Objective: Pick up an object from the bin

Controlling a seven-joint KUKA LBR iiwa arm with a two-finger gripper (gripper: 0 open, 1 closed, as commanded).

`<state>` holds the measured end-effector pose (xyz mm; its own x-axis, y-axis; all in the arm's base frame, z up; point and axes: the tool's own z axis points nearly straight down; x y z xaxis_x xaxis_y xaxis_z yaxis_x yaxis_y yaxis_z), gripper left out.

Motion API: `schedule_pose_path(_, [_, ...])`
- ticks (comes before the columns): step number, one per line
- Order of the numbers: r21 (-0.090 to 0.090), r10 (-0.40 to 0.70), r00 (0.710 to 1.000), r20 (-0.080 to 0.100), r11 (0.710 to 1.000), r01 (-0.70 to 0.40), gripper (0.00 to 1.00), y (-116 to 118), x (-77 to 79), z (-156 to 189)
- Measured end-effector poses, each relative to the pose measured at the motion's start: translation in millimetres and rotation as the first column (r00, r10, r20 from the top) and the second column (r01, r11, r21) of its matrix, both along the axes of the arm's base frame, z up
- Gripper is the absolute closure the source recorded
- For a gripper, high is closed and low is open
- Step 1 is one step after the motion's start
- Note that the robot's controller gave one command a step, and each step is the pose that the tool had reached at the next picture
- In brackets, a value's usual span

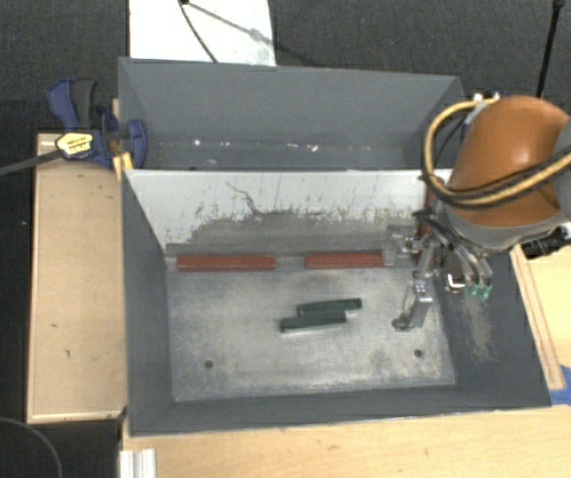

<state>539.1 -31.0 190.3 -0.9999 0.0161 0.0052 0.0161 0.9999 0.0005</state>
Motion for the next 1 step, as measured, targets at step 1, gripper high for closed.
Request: schedule_pose_path(1, [0.001, 0.083, 0.997, 0.001, 0.997, -0.083, 0.0, 38.2, 41.8, -115.2])
